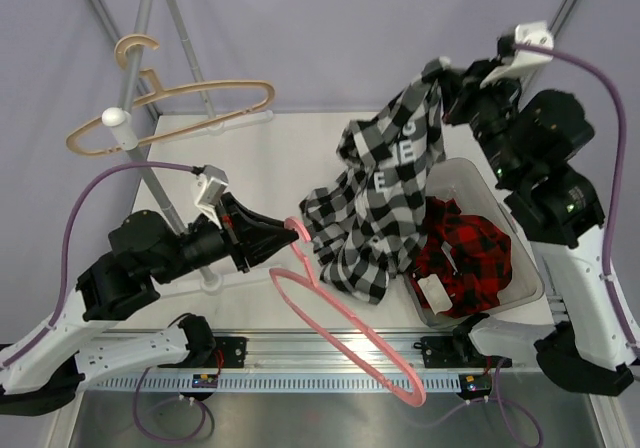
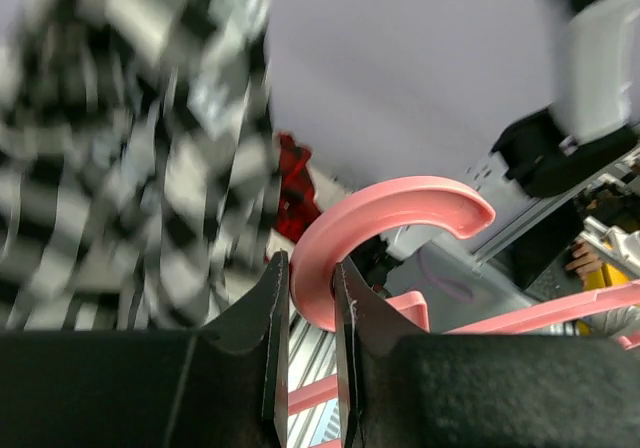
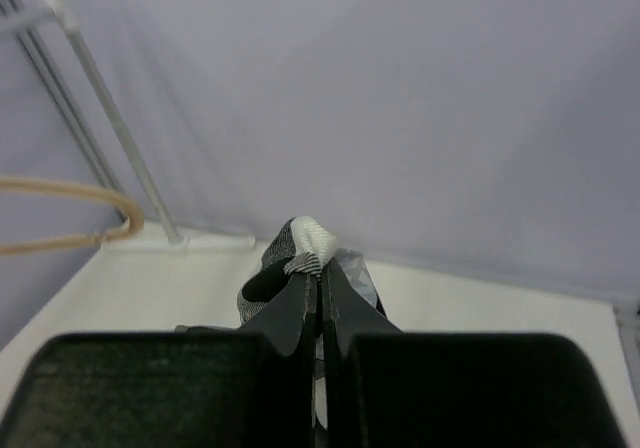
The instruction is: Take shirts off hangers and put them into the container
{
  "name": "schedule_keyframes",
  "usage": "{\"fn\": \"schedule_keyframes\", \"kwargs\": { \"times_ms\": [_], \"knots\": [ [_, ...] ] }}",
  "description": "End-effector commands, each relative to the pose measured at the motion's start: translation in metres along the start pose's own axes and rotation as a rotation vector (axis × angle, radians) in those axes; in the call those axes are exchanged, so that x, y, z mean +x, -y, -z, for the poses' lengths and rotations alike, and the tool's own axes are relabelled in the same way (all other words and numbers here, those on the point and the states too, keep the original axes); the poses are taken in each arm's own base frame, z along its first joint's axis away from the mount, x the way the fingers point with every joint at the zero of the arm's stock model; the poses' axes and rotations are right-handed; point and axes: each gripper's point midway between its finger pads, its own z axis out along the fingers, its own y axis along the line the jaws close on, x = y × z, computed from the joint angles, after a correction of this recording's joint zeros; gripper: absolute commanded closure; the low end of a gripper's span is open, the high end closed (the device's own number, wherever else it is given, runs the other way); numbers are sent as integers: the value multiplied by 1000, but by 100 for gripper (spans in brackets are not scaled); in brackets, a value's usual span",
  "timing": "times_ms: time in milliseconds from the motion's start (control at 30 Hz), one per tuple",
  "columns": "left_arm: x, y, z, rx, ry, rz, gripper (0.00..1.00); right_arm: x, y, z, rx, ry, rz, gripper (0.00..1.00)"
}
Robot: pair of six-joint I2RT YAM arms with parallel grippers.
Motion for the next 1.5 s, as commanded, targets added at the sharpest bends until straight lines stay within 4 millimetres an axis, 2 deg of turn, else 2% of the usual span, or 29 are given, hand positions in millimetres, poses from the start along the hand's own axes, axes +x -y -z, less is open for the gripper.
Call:
{"fn": "schedule_keyframes", "kwargs": {
  "times_ms": [0, 33, 100, 133, 167, 233, 367, 433, 633, 667, 700, 800, 900, 1233, 1367, 1467],
  "knots": [
    [21, -20, 1, -69, -12, 38, 100, -103, 11, 0, 61, 244, 88, 100],
    [26, -24, 3, -84, -15, 40, 100, -134, 14, 1, 89, 315, 108, 100],
    [46, -36, 2, -116, -52, 48, 100, -162, 18, 3, 114, 378, 130, 100],
    [52, -40, 2, -122, -61, 47, 100, -195, 24, 23, 133, 463, 118, 100],
    [56, -43, 5, -129, -61, 41, 100, -199, 24, 15, 149, 475, 154, 100],
    [73, -62, 8, -201, -89, 20, 100, -231, 26, 33, 151, 580, 163, 100],
    [95, -94, 16, -346, -155, -22, 100, -265, 26, 62, 140, 728, 148, 100],
    [106, -104, 17, -382, -183, -32, 100, -281, 24, 76, 118, 796, 144, 100],
    [131, -108, 16, -361, -201, 3, 100, -319, 9, 114, 36, 997, 189, 100],
    [133, -109, 16, -360, -202, 9, 100, -322, 8, 116, 32, 1018, 194, 100],
    [136, -109, 17, -359, -207, 19, 100, -334, 7, 132, 22, 1081, 198, 100],
    [149, -110, 15, -348, -226, 45, 100, -346, 2, 146, 10, 1166, 240, 100],
    [160, -111, 14, -336, -247, 65, 100, -357, 7, 163, 54, 1247, 270, 100],
    [170, -100, 5, -280, -291, 106, 100, -363, 9, 162, 150, 1320, 380, 100],
    [176, -102, 1, -285, -304, 121, 100, -369, 6, 175, 134, 1378, 385, 100],
    [178, -95, -1, -248, -323, 135, 100, -372, 7, 184, 149, 1415, 393, 100]
  ]
}}
